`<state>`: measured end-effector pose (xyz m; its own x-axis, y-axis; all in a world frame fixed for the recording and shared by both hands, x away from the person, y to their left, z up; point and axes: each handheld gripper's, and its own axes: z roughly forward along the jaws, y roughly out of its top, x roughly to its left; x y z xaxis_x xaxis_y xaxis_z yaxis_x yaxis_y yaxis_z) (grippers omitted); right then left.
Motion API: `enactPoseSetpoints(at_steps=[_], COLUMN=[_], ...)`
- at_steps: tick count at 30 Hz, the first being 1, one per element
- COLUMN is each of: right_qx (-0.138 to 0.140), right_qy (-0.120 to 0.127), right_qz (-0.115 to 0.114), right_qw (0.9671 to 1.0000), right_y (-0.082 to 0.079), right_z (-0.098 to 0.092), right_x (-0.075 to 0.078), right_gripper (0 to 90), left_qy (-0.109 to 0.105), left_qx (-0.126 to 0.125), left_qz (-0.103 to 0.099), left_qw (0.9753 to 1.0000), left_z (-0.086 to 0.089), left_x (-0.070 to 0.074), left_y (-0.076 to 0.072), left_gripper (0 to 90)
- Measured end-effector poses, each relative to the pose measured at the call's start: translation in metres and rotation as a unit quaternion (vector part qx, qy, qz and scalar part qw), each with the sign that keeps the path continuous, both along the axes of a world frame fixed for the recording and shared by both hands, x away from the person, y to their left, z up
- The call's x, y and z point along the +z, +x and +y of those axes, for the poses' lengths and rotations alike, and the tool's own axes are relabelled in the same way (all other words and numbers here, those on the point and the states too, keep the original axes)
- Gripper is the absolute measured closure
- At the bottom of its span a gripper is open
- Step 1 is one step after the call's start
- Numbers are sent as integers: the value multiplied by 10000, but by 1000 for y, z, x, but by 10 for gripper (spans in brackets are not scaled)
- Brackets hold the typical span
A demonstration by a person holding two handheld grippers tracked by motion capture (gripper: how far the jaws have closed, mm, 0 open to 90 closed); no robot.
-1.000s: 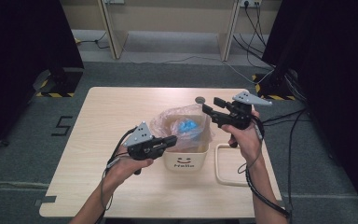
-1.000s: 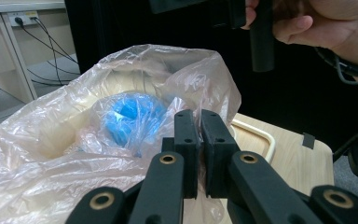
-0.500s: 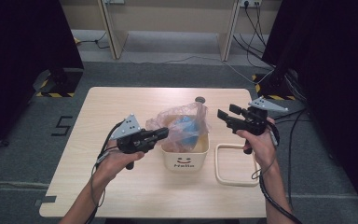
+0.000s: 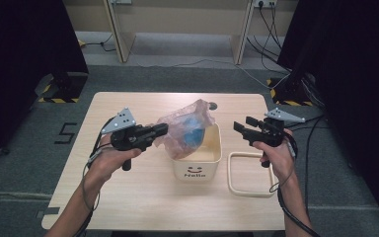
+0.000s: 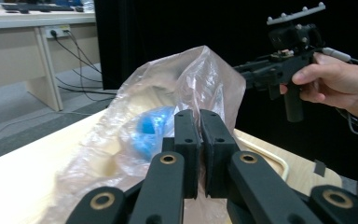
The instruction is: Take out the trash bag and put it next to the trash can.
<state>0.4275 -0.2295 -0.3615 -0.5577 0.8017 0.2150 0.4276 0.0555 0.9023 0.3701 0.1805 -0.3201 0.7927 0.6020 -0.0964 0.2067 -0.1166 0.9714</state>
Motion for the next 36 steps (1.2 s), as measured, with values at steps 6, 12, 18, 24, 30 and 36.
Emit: enactPoseSetpoints(at_steps=[6, 12, 18, 24, 30, 36], right_qx=[-6, -22, -36, -40, -39, -33], right_qy=[-7, -7, -31, -22, -38, -51], right_qz=[67, 112, 162, 192, 229, 248], right_qw=[10000, 9999, 9999, 9998, 9997, 9997], right_y=[1, 1, 2, 2, 3, 4], right_z=[-3, -5, -7, -8, -7, -8], right_x=[-4, -7, -10, -11, -13, -15], right_gripper=[391, 392, 393, 393, 394, 394], left_qy=[-148, -162, -172, -227, -205, -50], left_qx=[158, 303, 400, 553, 733, 966], left_qz=[-18, -91, -129, -177, -227, -152], left_qw=[9998, 9994, 9990, 9981, 9968, 9952], left_z=[18, 31, 41, 55, 69, 80], left_x=[6, 13, 17, 22, 25, 16], left_y=[0, -2, -4, -5, -7, -4], left_gripper=[860, 862, 863, 864, 864, 865])
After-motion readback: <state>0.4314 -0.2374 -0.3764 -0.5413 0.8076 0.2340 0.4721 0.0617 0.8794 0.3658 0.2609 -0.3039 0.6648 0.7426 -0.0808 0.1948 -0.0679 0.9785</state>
